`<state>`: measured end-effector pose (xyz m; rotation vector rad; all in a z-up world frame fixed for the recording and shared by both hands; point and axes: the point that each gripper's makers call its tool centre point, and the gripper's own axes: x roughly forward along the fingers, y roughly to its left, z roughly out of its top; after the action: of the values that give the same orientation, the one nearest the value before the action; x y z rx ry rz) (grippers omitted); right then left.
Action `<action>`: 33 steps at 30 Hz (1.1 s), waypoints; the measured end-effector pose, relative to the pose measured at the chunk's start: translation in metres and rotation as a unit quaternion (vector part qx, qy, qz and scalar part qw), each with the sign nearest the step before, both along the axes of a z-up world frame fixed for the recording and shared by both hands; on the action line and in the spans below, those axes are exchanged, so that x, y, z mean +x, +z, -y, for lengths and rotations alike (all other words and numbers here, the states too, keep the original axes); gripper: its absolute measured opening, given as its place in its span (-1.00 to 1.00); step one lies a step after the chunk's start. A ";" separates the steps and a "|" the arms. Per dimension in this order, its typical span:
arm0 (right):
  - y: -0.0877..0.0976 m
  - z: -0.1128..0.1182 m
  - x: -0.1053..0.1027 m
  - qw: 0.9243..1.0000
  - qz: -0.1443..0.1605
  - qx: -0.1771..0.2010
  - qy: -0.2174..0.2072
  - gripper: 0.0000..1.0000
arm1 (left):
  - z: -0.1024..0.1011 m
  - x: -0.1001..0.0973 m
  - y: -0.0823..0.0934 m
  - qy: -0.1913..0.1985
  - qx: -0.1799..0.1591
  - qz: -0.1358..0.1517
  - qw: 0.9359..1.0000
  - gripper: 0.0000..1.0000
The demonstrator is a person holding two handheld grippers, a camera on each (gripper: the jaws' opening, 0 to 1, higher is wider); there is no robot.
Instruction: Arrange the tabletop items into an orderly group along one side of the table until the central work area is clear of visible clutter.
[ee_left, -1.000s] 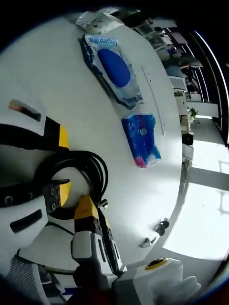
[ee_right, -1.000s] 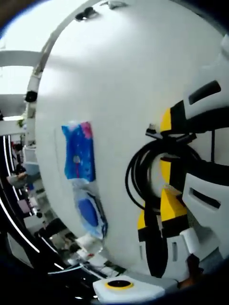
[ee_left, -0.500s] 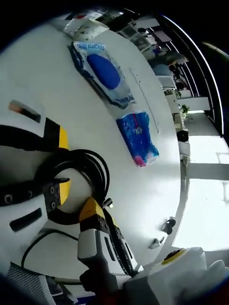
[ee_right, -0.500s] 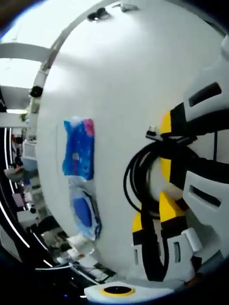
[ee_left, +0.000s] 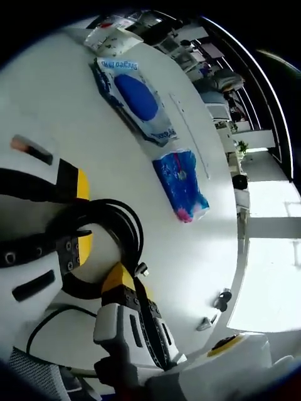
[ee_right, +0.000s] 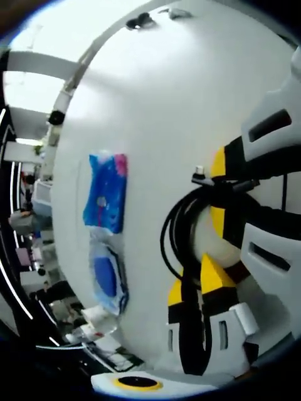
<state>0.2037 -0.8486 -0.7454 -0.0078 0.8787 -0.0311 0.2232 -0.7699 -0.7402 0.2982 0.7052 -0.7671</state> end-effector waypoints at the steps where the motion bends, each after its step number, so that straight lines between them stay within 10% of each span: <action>1: 0.000 0.000 0.000 1.000 -0.001 0.001 -0.001 -0.79 | 0.000 0.000 0.000 -0.003 0.002 0.002 1.000 -0.72; 33: 0.013 -0.005 0.012 1.000 -0.003 0.013 -0.001 -0.83 | -0.007 0.012 0.018 0.002 0.000 0.008 1.000 -0.85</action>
<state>0.2160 -0.8435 -0.7320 0.0172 0.8857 -0.0210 0.2347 -0.7628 -0.7225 0.3031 0.6900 -0.7606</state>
